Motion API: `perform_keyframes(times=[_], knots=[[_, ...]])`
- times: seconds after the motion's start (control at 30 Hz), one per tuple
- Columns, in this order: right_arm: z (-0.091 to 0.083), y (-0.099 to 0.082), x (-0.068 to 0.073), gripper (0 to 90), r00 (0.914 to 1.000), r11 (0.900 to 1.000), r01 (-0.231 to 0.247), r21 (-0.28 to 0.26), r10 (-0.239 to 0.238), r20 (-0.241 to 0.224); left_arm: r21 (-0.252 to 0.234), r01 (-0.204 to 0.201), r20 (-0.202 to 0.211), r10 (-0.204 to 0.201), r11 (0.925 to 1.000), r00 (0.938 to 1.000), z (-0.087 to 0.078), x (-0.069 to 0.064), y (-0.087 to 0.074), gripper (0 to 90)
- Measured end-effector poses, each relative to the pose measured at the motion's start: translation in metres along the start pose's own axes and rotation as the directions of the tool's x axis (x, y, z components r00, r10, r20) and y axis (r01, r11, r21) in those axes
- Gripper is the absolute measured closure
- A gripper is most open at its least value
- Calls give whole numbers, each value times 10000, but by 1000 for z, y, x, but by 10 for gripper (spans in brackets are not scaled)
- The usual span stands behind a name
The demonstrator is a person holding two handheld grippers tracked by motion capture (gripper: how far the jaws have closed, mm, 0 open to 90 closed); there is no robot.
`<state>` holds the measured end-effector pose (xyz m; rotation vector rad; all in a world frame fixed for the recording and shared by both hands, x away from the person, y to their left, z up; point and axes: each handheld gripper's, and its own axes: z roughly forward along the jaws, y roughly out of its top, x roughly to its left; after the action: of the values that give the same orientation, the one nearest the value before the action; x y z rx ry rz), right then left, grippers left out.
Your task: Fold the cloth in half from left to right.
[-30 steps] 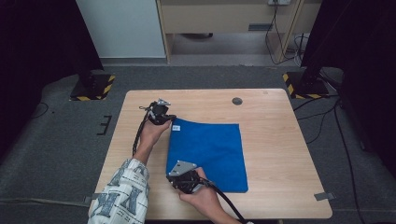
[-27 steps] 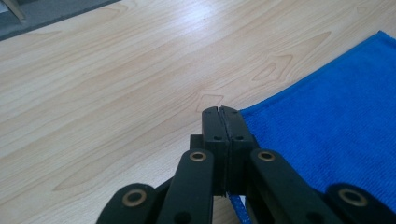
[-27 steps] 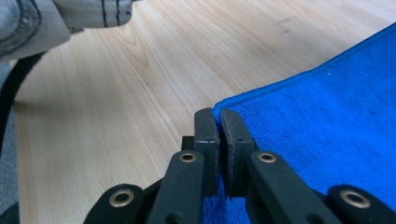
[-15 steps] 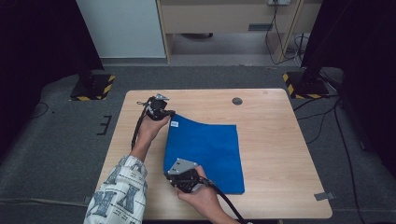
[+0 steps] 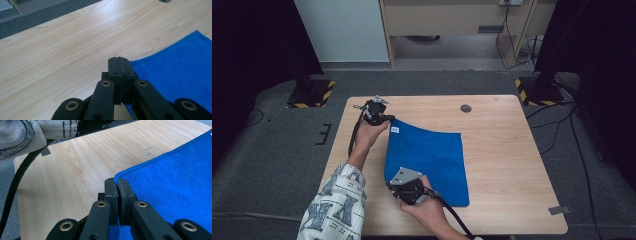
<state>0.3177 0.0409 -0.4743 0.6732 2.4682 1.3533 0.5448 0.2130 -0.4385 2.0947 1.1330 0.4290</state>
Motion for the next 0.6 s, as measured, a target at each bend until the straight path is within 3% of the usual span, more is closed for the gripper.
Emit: perform_keyframes(times=[0.6], knots=[[5,9,7,879,9999,9995,15,-326,-20,-154,-115,228,-320,-232,9997,9992,-13,13,-3,899]])
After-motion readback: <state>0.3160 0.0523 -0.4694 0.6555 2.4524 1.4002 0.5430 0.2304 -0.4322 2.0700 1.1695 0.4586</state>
